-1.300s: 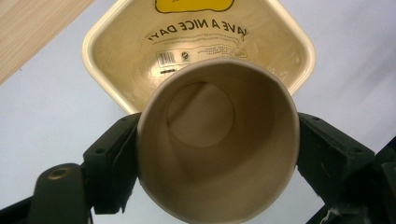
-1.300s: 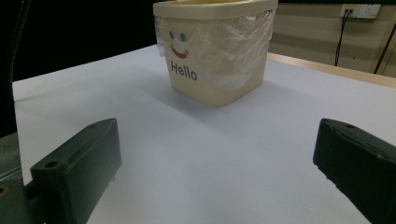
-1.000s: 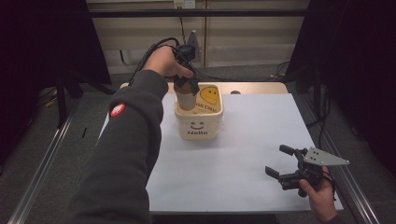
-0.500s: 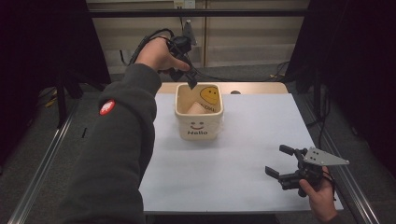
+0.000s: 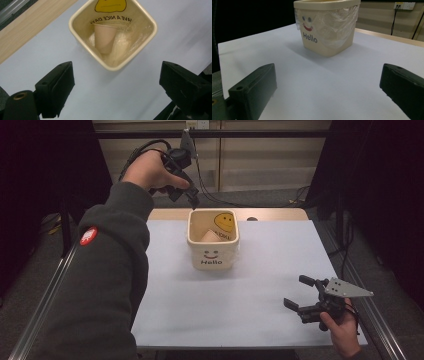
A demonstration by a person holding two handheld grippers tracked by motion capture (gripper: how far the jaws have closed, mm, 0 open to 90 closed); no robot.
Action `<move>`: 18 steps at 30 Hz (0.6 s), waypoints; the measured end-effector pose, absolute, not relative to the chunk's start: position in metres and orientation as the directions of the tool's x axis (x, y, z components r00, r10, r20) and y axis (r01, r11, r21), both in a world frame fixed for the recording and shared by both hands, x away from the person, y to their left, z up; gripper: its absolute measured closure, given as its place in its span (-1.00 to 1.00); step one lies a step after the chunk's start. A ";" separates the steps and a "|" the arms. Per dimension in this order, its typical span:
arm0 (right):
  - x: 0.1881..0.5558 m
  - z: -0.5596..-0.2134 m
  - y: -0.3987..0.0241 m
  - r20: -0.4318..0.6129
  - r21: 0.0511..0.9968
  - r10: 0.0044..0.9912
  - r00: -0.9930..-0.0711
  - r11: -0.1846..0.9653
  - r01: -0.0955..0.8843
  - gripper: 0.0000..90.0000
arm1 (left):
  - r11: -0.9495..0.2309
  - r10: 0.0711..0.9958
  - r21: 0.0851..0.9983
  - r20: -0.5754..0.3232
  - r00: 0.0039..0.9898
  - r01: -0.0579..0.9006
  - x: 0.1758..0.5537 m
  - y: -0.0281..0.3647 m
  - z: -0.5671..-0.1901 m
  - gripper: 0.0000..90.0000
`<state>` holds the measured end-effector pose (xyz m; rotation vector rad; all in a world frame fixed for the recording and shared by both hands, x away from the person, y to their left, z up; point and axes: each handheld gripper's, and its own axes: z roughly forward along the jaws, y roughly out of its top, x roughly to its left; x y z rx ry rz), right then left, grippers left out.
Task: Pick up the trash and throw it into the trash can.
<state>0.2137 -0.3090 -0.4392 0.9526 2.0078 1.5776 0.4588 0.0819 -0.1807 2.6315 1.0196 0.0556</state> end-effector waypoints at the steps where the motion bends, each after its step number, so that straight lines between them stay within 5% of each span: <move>1: 0.214 -0.439 -0.309 0.093 0.957 0.728 -0.679 0.122 0.261 -0.99 | -0.687 0.669 0.313 -0.080 0.739 0.656 0.458 0.084 -0.181 -0.73; 18: 0.213 -0.441 -0.310 0.093 0.956 0.735 -0.672 0.123 0.267 -0.99 | -0.652 0.675 0.376 -0.108 0.730 0.658 0.443 0.122 -0.203 -0.77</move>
